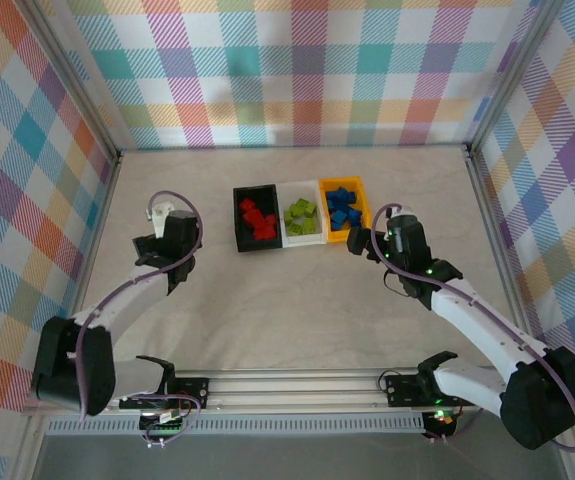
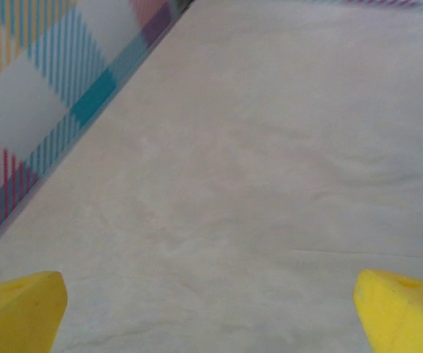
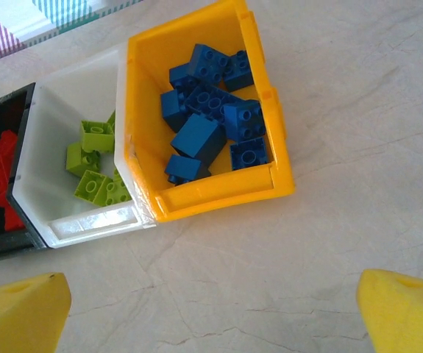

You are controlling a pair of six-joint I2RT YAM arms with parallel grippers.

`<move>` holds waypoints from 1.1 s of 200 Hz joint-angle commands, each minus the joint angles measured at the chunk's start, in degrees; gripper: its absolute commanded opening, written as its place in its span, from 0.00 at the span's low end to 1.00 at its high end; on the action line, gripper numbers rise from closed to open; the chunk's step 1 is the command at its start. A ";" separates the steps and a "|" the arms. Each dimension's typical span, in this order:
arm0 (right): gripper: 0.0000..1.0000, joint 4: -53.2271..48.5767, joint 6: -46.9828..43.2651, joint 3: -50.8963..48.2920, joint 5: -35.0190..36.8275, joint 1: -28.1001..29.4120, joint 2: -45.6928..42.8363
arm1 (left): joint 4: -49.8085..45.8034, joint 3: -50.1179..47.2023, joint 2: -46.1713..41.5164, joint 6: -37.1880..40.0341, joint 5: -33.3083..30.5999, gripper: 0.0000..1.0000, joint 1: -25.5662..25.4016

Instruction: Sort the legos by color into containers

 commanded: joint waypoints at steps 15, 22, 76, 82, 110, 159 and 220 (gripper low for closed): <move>1.00 5.01 -0.47 -2.93 3.82 -1.11 -2.43 | 22.04 -4.19 8.09 6.80 2.38 1.00 2.56; 1.00 5.68 -0.73 -3.62 4.64 -1.26 -2.94 | 24.60 -4.43 9.84 7.77 2.35 1.00 2.64; 1.00 12.76 -7.43 -9.09 8.23 -2.80 -6.94 | 38.74 -9.71 14.49 11.39 9.22 1.00 3.08; 1.00 15.17 -8.59 -10.23 8.50 -2.88 -7.33 | 39.04 -9.88 14.44 11.37 10.59 1.00 3.52; 1.00 22.90 -14.73 -13.83 10.38 -4.79 -7.55 | 44.37 -13.20 13.64 11.72 19.72 1.00 5.97; 1.00 28.77 -23.97 -14.66 7.51 -16.69 2.88 | 51.70 -16.61 15.78 11.01 19.25 1.00 6.56; 1.00 51.69 -27.34 -19.11 1.50 -20.84 15.74 | 51.86 -16.85 15.54 11.13 19.27 1.00 6.51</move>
